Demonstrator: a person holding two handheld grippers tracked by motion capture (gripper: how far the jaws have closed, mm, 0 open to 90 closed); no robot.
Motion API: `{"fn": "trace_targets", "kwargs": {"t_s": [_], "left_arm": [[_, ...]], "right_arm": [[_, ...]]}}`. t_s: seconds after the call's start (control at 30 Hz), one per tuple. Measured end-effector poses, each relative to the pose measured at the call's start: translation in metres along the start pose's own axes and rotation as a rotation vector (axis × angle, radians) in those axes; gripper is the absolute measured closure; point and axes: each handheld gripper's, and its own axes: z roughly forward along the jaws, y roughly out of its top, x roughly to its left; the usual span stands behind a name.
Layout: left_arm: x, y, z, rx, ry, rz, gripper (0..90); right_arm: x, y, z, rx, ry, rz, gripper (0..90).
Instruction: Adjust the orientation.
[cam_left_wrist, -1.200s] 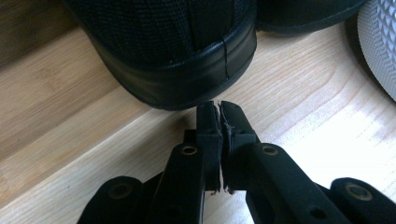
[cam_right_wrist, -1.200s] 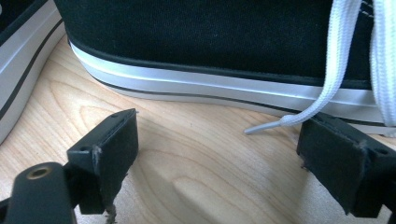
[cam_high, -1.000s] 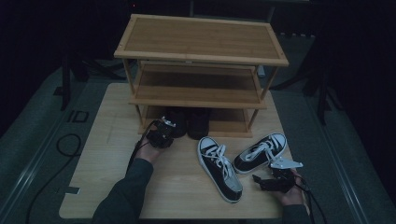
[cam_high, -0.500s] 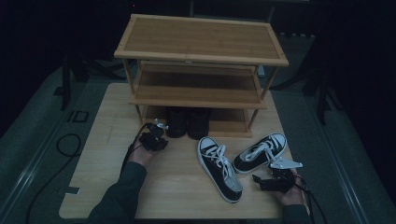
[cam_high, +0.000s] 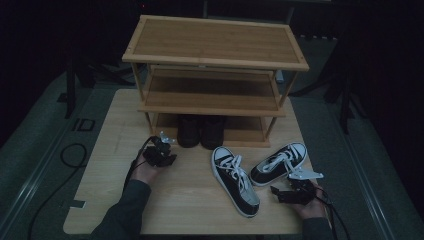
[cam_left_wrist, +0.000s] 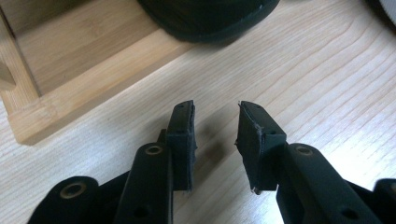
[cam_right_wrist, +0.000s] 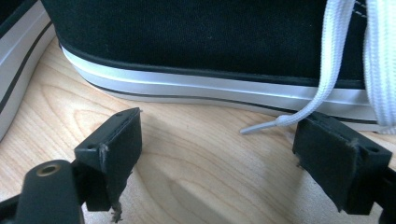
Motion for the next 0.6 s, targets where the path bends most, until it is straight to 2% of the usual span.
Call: {"fn": "trace_targets", "kwargs": {"t_s": [0.13, 0.3, 0.33, 0.43, 0.47, 0.6], "left_arm": [[-0.001, -0.006, 0.001, -0.012, 0.006, 0.002, 64.5], [-0.001, -0.01, -0.001, -0.017, 0.011, 0.005, 62.2], [-0.001, -0.01, -0.002, -0.019, 0.013, 0.005, 61.9], [-0.002, -0.012, -0.003, -0.026, 0.023, 0.014, 61.4], [-0.002, -0.013, -0.003, -0.027, 0.022, 0.014, 60.9], [-0.001, -0.02, -0.002, -0.008, 0.036, 0.029, 60.3]], "right_arm": [[0.002, 0.003, 0.0, 0.026, -0.011, 0.01, 17.4], [0.008, 0.007, -0.004, 0.04, -0.005, 0.017, 37.6], [0.011, 0.008, -0.005, 0.038, 0.006, 0.021, 44.6], [0.014, 0.009, -0.007, 0.045, 0.005, 0.017, 49.6], [0.019, 0.011, -0.011, 0.032, 0.013, 0.014, 53.0], [0.027, 0.019, -0.022, 0.001, 0.028, -0.001, 54.7]]}}
